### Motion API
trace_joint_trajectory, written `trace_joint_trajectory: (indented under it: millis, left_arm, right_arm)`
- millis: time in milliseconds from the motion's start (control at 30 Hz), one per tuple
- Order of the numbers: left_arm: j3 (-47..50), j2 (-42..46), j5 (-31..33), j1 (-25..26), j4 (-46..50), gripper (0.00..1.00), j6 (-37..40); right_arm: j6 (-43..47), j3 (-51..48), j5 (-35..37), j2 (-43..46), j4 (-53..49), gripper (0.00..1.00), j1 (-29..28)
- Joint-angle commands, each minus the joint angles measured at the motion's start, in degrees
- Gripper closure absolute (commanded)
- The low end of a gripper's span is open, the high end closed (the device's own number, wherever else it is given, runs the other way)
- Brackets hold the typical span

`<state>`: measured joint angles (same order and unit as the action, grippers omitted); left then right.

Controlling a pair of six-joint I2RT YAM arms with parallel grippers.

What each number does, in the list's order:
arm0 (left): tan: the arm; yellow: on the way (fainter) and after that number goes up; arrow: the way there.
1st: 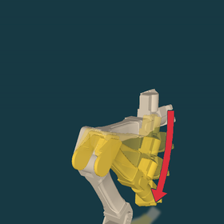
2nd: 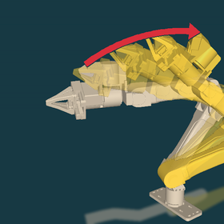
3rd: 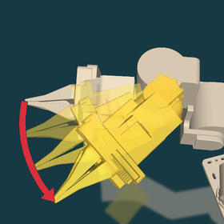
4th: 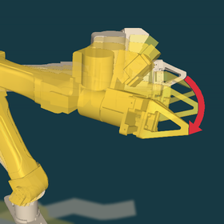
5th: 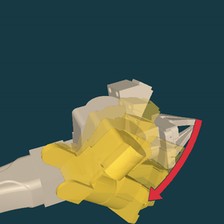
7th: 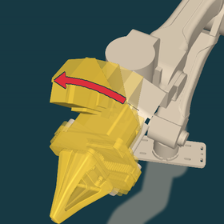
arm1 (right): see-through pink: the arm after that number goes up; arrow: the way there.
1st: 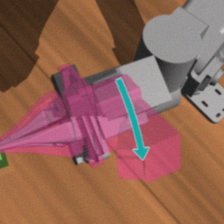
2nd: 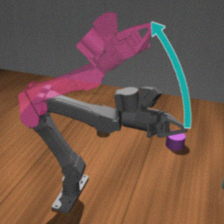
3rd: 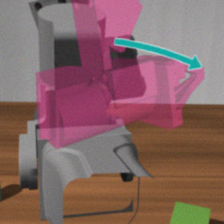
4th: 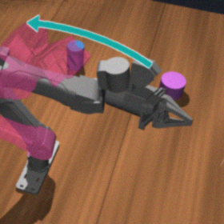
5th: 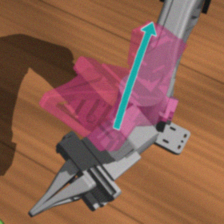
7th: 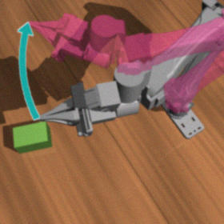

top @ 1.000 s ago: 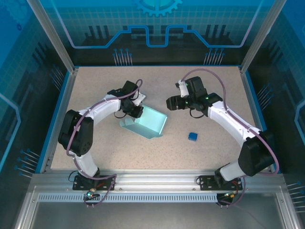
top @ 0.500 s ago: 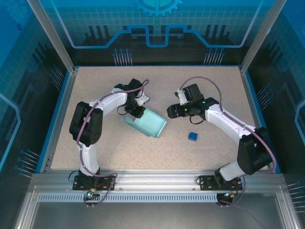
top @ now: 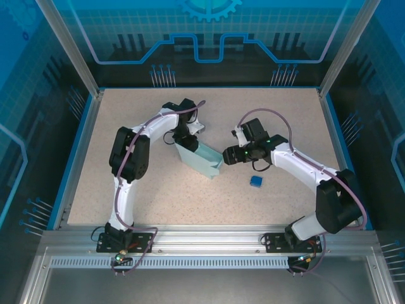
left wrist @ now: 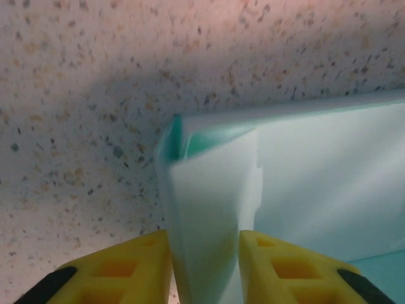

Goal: Fold the paper box

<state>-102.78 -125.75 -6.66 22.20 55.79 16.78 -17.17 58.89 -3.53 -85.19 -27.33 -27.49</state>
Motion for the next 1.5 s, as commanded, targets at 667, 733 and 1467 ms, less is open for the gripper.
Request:
trace_joint_trajectory:
  millis: [667, 733, 1467]
  left_arm:
    - [20.53, 28.60, 1.57, -13.38, -29.03, 0.40, -26.62]
    - [29.05, 34.73, 4.14, -15.41, -33.79, 0.40, -30.31]
    - [63.34, 39.02, -5.80, -9.84, -57.14, 0.51, -47.60]
  right_arm:
    - [-0.15, 17.40, -16.15, -24.96, 1.95, 0.34, -1.54]
    - [-0.42, 15.12, -16.97, -23.31, 2.51, 0.35, -1.47]
    - [-10.04, -2.88, -21.35, -10.19, 15.42, 0.35, -3.64]
